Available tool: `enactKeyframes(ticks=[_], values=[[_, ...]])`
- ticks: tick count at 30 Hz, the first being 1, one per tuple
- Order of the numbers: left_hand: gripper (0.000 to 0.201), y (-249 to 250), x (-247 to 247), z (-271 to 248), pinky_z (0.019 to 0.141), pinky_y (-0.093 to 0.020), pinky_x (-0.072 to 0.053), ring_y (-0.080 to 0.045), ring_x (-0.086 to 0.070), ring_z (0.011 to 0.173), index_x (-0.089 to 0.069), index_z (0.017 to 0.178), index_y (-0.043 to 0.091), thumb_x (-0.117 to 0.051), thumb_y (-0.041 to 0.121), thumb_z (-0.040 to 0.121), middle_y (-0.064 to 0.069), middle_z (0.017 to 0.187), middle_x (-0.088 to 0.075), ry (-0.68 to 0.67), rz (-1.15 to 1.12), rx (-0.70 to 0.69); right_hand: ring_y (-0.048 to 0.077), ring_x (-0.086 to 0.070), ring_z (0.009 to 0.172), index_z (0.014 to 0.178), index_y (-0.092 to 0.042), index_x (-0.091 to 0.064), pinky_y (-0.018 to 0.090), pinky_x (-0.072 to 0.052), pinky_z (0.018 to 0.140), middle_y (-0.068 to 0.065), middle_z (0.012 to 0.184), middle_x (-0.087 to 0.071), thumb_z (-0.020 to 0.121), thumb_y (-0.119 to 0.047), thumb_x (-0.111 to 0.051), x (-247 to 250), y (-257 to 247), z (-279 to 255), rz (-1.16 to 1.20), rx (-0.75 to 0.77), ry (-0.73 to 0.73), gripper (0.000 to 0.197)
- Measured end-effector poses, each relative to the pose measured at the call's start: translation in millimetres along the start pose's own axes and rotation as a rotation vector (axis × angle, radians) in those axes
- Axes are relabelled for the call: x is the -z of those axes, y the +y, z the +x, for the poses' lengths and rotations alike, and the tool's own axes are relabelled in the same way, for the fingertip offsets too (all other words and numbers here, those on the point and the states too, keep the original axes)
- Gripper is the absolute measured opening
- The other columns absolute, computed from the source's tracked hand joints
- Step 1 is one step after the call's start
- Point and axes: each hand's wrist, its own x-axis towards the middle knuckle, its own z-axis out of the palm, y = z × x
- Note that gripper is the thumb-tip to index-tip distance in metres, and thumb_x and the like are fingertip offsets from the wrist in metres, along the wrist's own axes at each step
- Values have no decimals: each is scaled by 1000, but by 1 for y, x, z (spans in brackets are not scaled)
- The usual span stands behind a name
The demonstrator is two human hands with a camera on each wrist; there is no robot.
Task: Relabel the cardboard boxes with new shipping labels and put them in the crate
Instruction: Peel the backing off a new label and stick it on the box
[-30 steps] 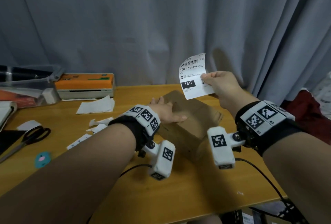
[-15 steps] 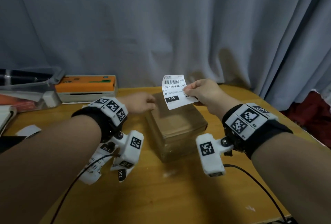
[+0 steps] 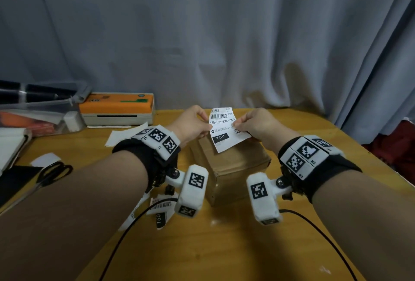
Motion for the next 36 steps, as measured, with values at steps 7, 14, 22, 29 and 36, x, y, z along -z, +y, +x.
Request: enactKeyframes(ticks=[7, 14, 22, 29, 36], values=[[28, 0, -6, 6, 37, -11, -37, -10, -48, 51, -37, 79, 16, -56, -4, 87, -7, 70, -56, 25, 61, 95, 13, -50, 74, 105, -3, -68, 23, -39, 66, 2, 82, -57, 89, -16, -63, -1, -5, -1, -162, -10, -1, 21], [25, 3, -5, 7, 47, -21, -34, -14, -43, 53, -43, 70, 10, -57, -3, 85, -14, 75, -56, 20, 159, 122, 6, -43, 63, 107, -3, -68, 18, -33, 52, -3, 72, -51, 88, -15, -65, -4, -3, -1, -152, -54, 1, 23], [32, 7, -6, 14, 47, -24, -27, -15, -35, 51, -37, 63, 15, -58, 1, 84, -4, 63, -43, 4, 305, 143, 17, -48, 73, 106, 2, -68, 26, -37, 60, 3, 73, -52, 86, -16, -67, -4, -6, 4, -235, -38, -8, 26], [30, 0, -9, 17, 53, -25, -30, -16, -39, 59, -40, 65, 13, -60, 1, 83, -3, 66, -45, 21, 381, 121, 19, -47, 83, 110, 3, -66, 26, -37, 70, 9, 89, -54, 87, -17, -65, -5, -3, 4, -298, -29, -27, 30], [31, -1, -8, 17, 57, -27, -34, -19, -43, 64, -39, 65, 14, -63, 3, 81, -4, 68, -46, 17, 464, 90, 19, -49, 79, 109, 2, -67, 26, -39, 69, 10, 90, -56, 86, -18, -67, -6, -4, 2, -293, -32, -26, 31]])
